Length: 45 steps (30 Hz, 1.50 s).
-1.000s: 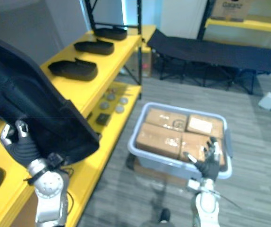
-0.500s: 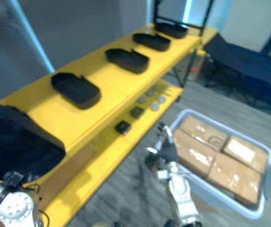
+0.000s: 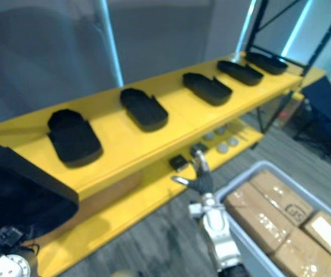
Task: Walk over and take plastic housings, then place them on the shelf
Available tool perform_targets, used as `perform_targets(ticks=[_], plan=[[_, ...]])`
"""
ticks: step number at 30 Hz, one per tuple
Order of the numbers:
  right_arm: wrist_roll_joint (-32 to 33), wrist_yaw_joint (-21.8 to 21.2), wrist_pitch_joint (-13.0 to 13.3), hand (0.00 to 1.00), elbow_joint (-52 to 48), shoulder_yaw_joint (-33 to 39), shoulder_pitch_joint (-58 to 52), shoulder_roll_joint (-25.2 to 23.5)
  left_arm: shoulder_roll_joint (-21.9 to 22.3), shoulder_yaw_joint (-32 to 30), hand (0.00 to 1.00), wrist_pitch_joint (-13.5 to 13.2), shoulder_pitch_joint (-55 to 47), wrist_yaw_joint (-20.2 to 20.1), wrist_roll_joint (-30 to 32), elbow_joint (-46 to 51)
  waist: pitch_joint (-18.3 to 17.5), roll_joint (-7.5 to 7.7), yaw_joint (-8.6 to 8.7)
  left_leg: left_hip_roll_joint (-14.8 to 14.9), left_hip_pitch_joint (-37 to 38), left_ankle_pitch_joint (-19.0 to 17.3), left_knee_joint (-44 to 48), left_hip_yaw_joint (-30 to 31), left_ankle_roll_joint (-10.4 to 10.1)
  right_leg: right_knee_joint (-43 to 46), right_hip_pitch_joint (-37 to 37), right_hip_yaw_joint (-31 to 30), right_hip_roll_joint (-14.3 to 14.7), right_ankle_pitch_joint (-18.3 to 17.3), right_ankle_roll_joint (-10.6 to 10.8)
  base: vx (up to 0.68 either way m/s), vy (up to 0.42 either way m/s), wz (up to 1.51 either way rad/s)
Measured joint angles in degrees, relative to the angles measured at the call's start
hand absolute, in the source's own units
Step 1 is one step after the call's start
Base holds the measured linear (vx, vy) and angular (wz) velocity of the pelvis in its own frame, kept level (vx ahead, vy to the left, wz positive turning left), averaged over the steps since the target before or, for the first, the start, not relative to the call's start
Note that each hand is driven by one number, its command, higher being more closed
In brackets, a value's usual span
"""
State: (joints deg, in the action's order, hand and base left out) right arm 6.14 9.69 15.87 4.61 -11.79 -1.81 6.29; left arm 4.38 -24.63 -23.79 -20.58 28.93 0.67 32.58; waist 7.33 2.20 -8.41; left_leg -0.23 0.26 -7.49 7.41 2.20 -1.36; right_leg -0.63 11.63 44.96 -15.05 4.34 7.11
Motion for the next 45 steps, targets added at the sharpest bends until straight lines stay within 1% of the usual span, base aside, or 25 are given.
perform_targets(ticks=[1,2,3,5,8,10,15,17,19,22,25,28,29,30,31,32,33,34,36,38,39,40,41,43,45], plan=[[0.33,0.55,0.00,0.00,0.03,0.71,-0.47,0.01,-0.33,0.72,1.00,0.00,0.57,-0.33,-0.09,0.00,0.09,-0.15,0.22,-0.10,-0.18,0.21,-0.02,0.10,0.00,1.37,-0.49,-0.95,-0.49,-0.83,-0.56,0.04,0.147,0.48],[2.32,0.77,0.00,0.00,0.16,1.92,-1.15,-0.05,-1.45,1.98,1.00,-0.29,1.20,-0.58,0.00,0.00,0.17,-0.38,0.35,-0.55,-0.31,0.80,-0.04,0.90,-0.20,4.11,-1.57,-5.24,-1.33,-2.39,-2.27,0.05,0.182,0.58],[2.70,0.83,0.07,0.00,0.16,3.05,-1.83,-0.25,-3.35,3.21,1.00,-0.52,2.00,-0.85,0.07,-0.03,0.21,-0.31,1.29,-1.06,-0.39,1.35,-0.07,2.46,-0.11,6.11,-1.87,-9.70,-1.87,-3.67,-3.85,0.07,0.182,0.62],[2.66,0.51,0.49,0.00,0.16,4.01,-2.61,-0.60,-6.34,4.57,1.00,-0.73,3.82,-1.63,0.10,-0.33,-0.29,0.59,2.65,-1.70,-0.60,2.05,-0.67,4.73,-0.31,7.90,-2.43,-15.14,-2.13,-6.00,-5.81,0.07,0.082,0.70],[3.41,-1.13,1.84,0.00,0.09,4.35,-3.18,-0.85,-8.87,7.10,1.00,-0.61,8.13,-2.88,-0.15,-2.99,-0.91,1.89,3.24,-2.28,-2.44,3.16,-0.37,6.96,-1.36,7.93,-2.66,-18.16,-2.08,-7.97,-4.08,0.05,-0.046,0.54],[3.72,-2.93,1.94,0.00,0.15,4.17,-2.78,-0.83,-8.04,8.50,1.00,0.29,7.90,-2.78,-0.31,-4.22,-0.41,1.17,2.93,-1.53,-3.16,3.18,1.14,6.60,-1.50,7.38,-2.23,-18.29,-1.42,-8.17,-3.17,0.00,-0.090,0.14],[3.50,-7.32,4.09,0.00,0.39,1.93,-1.82,-0.13,-5.52,10.18,1.00,0.63,4.73,-1.82,-0.44,-4.22,1.39,-1.66,2.86,2.82,-3.04,2.62,2.88,6.48,-4.37,6.67,-1.24,-18.77,2.61,-7.94,-2.76,-0.08,-0.101,-0.10],[3.13,-8.45,4.10,0.00,0.41,0.88,-1.99,0.04,-4.95,10.26,1.00,0.63,3.81,-1.56,-0.70,-4.22,2.25,-1.77,2.89,3.69,-2.05,2.90,2.38,6.21,-5.10,6.65,-0.66,-19.53,3.55,-8.56,-1.97,-0.12,-0.073,-0.15],[3.12,-8.98,4.51,0.00,0.43,0.26,-2.29,0.16,-4.85,10.34,1.00,0.63,2.76,-1.50,-0.64,-4.26,2.62,-1.39,2.99,3.77,-1.27,3.15,1.61,5.41,-5.51,6.69,-0.12,-20.09,3.31,-10.22,0.08,-0.14,-0.073,-0.08],[3.16,-9.63,6.61,0.00,0.71,0.08,-3.11,0.51,-3.78,10.30,1.00,0.45,1.22,-1.50,-0.33,-4.37,2.93,-2.48,3.10,4.37,-0.95,3.55,0.82,4.62,-5.79,7.30,-0.14,-20.03,3.33,-11.34,0.38,-0.17,-0.028,0.04],[3.19,-9.46,8.42,0.00,0.72,-0.69,-3.26,0.53,-3.87,9.51,1.00,-0.42,0.78,-1.49,-0.30,-4.36,2.63,-2.16,2.95,4.37,-1.44,4.50,0.49,2.75,-5.03,7.84,-0.45,-19.42,2.47,-12.18,1.45,-0.09,0.014,0.18],[4.18,-9.37,8.99,0.00,0.73,-1.76,-3.11,-0.39,-4.10,7.80,1.00,-2.31,1.40,-0.99,0.83,-4.13,1.36,-0.29,2.83,2.11,-2.53,4.31,0.62,1.90,-4.37,9.26,-1.35,-18.95,-0.16,-13.12,2.81,0.05,0.093,0.24],[4.07,-9.36,9.06,0.00,0.73,-2.07,-3.07,-0.86,-4.54,7.07,1.00,-3.01,2.58,-1.07,0.81,-4.13,0.79,0.96,2.83,0.46,-3.02,3.37,1.36,1.84,-3.27,10.39,-1.61,-18.70,-2.00,-13.74,3.50,0.14,0.132,0.24],[3.21,-9.32,9.09,0.00,0.71,-2.25,-2.85,-0.71,-5.69,6.72,1.00,-4.19,3.69,-0.93,0.79,-4.17,0.26,1.81,2.99,-0.82,-3.01,2.64,1.55,1.95,-2.66,14.46,-2.61,-19.29,-3.54,-13.32,3.06,0.17,0.129,0.19],[2.54,-9.32,9.08,0.00,0.80,-2.29,-2.51,-0.67,-6.30,6.75,1.00,-4.35,4.45,-0.71,1.05,-4.25,0.30,1.67,3.05,-0.83,-2.87,2.29,1.88,2.09,-2.27,18.94,-4.71,-20.76,-4.51,-12.91,2.12,0.18,0.171,0.18],[2.09,-9.44,9.01,0.00,0.82,-2.31,-2.26,-0.47,-7.63,7.25,1.00,-4.32,6.16,-0.22,2.27,-4.19,0.32,0.37,3.31,0.13,-2.04,2.39,1.77,3.37,-1.45,28.21,-9.21,-24.08,-4.79,-10.28,-1.86,0.13,0.141,0.31],[2.09,-9.62,9.00,0.00,0.83,-2.31,-2.02,-0.58,-9.22,7.54,1.00,-4.30,7.73,-0.18,2.65,-4.19,0.78,-0.80,4.30,1.17,-1.16,2.70,1.53,4.37,-1.45,31.23,-10.84,-25.24,-4.33,-10.77,-3.73,0.14,0.143,0.49],[2.10,-9.92,9.01,0.00,0.75,-2.37,-1.66,-0.65,-11.16,7.89,1.00,-4.25,9.56,-0.17,2.64,-4.28,0.63,-0.67,5.53,1.88,-0.69,2.67,1.34,5.40,-1.38,29.24,-11.19,-26.70,-3.05,-13.03,-3.28,0.16,0.052,0.44],[2.17,-10.52,9.09,0.00,0.55,-2.07,0.03,-0.64,-14.14,7.50,1.00,-3.97,13.38,0.34,2.39,-4.94,0.03,0.33,5.80,2.56,-0.23,2.37,0.51,5.43,-1.46,23.28,-13.46,-30.25,-0.69,-14.26,-3.46,0.16,0.006,0.12],[2.22,-11.27,9.13,0.00,-1.37,-0.68,0.59,-0.63,-14.98,7.66,1.00,-2.12,17.20,2.06,1.52,-8.10,0.00,0.42,6.50,2.75,-0.47,1.69,0.65,5.73,-2.33,15.92,-15.94,-35.86,2.24,-12.73,-1.74,0.14,-0.078,0.11],[2.29,-11.45,9.12,0.00,-2.11,-0.57,0.12,-0.59,-14.86,7.85,1.00,-1.58,17.51,2.41,1.53,-8.87,-0.08,0.57,6.90,2.49,-0.48,1.36,0.83,6.36,-2.56,14.85,-15.79,-36.41,2.49,-12.10,-1.16,0.15,-0.155,0.43],[2.50,-12.36,8.95,0.00,-3.12,-0.65,-0.62,-0.59,-14.49,8.15,1.00,-0.58,16.89,2.63,1.62,-9.25,-0.73,1.64,7.65,1.53,-0.40,0.85,0.87,7.17,-3.27,13.37,-14.99,-36.88,3.02,-8.59,-1.68,0.16,-0.228,0.46],[2.45,-13.37,8.85,0.00,-3.75,-0.52,-0.76,0.54,-12.47,9.15,1.00,-0.55,15.51,2.61,2.24,-9.24,-0.80,1.01,7.66,2.14,-0.20,0.02,1.23,7.81,-4.19,11.78,-13.21,-36.26,3.67,-7.71,0.94,0.15,-0.228,0.45],[4.19,-14.89,8.61,0.00,-4.14,-0.05,-0.84,2.54,-9.72,10.83,1.00,-0.99,13.82,2.20,2.43,-8.69,-0.94,-1.90,7.54,4.38,-0.26,-0.48,1.12,8.18,-4.94,8.37,-10.88,-34.19,6.11,-7.00,0.05,0.13,-0.176,0.27],[4.35,-16.30,8.51,0.00,-4.31,0.91,-0.56,4.06,-9.43,11.32,1.00,-1.32,13.88,2.14,3.48,-7.70,-1.54,-3.83,7.35,6.02,0.16,0.04,0.13,7.55,-5.76,6.75,-9.64,-33.32,7.77,-6.68,-0.45,0.14,-0.162,0.17]])
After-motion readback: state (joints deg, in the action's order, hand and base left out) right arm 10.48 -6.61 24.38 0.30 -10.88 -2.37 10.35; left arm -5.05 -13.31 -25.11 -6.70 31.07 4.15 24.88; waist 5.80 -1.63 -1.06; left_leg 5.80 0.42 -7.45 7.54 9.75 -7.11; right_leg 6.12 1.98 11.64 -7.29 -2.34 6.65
